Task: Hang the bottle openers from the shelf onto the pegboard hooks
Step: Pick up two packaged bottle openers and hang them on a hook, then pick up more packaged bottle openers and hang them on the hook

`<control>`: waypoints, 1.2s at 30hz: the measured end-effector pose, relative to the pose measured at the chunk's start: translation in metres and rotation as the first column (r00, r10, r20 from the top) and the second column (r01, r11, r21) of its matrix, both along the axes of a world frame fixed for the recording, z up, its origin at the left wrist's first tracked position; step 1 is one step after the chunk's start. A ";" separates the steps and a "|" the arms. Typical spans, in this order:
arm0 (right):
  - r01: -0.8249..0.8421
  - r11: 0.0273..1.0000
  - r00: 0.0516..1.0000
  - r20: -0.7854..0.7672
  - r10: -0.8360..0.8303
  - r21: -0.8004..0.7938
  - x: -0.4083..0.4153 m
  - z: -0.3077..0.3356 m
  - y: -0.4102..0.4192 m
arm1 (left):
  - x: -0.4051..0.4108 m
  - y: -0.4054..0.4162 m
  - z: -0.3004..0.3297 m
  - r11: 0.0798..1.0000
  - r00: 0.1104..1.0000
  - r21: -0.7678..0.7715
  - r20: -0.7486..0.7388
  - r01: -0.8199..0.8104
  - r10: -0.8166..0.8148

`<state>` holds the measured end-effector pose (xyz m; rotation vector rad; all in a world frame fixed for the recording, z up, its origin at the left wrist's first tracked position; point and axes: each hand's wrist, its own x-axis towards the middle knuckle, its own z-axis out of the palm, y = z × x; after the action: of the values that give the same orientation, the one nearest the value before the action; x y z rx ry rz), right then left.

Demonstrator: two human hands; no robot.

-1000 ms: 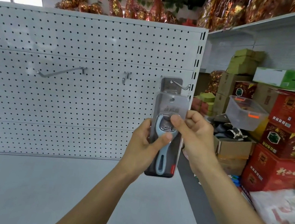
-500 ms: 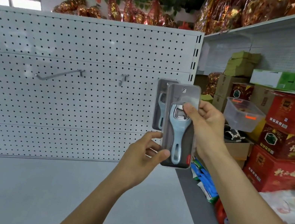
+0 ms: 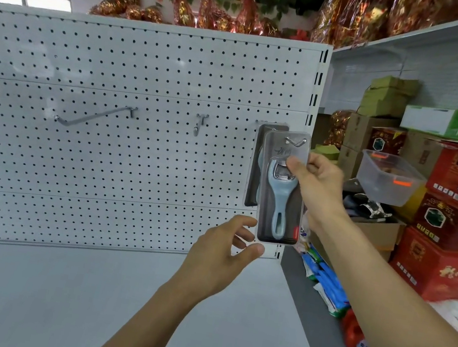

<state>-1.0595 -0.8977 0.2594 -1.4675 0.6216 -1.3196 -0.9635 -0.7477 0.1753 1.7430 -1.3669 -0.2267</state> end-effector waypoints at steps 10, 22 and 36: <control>0.058 0.998 0.989 -0.132 -0.062 -0.030 0.023 0.002 -0.018 | 0.015 -0.015 0.001 0.995 0.988 0.029 0.122 -0.096 0.092; 0.052 0.879 0.858 -0.429 -0.282 -0.473 -0.026 -0.109 0.053 | 0.000 0.032 -0.045 0.976 0.927 0.001 0.311 -0.220 0.208; -0.321 0.889 0.654 -0.755 -0.040 -0.326 -0.065 -0.232 0.205 | -0.034 0.188 -0.157 0.911 0.907 0.173 0.272 -0.375 0.322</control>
<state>-1.1245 -0.6928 0.0278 -2.4328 0.7238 -0.6827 -0.9974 -0.5594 0.0185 2.2301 -1.1959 0.0358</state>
